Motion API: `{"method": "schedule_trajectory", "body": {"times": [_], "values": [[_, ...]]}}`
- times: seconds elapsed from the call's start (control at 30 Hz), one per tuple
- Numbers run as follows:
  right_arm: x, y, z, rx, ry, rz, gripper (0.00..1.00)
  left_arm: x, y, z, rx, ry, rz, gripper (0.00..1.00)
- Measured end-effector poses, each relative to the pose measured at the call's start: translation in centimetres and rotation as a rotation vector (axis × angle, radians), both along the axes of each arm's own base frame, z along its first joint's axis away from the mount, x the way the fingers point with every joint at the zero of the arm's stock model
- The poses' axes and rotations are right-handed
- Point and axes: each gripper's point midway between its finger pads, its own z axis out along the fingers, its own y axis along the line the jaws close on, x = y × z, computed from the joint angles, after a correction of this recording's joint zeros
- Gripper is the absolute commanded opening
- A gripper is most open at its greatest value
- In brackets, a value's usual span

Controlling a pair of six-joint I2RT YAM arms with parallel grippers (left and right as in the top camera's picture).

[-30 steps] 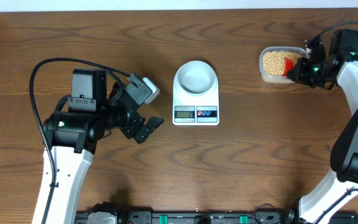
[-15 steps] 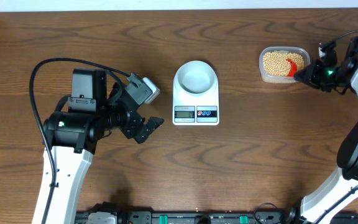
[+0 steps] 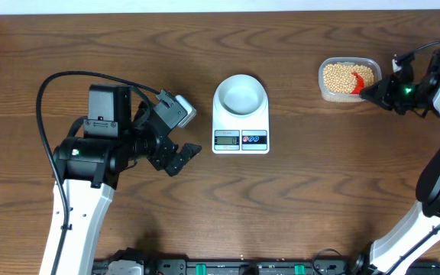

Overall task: Scoop item into bowl and weigh 50g on scale
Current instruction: 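Scoop soybeans and lift the filled scoop out of the tub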

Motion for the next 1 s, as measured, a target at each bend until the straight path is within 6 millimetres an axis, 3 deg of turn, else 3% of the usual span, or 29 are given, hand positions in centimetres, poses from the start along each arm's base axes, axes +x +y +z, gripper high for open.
{"method": "schedule_trajectory", "body": {"times": [0.57,1.0], "values": [[-0.4,-2.2,0.1,0.138,-0.001,-0.073,0.01,0.0,0.0,0.0,0.000,0.000,0.000,0.98],[-0.6,-3.8,1.2,0.221,-0.040,-0.109,0.01,0.0,0.0,0.0,0.000,0.000,0.000,0.98]]}}
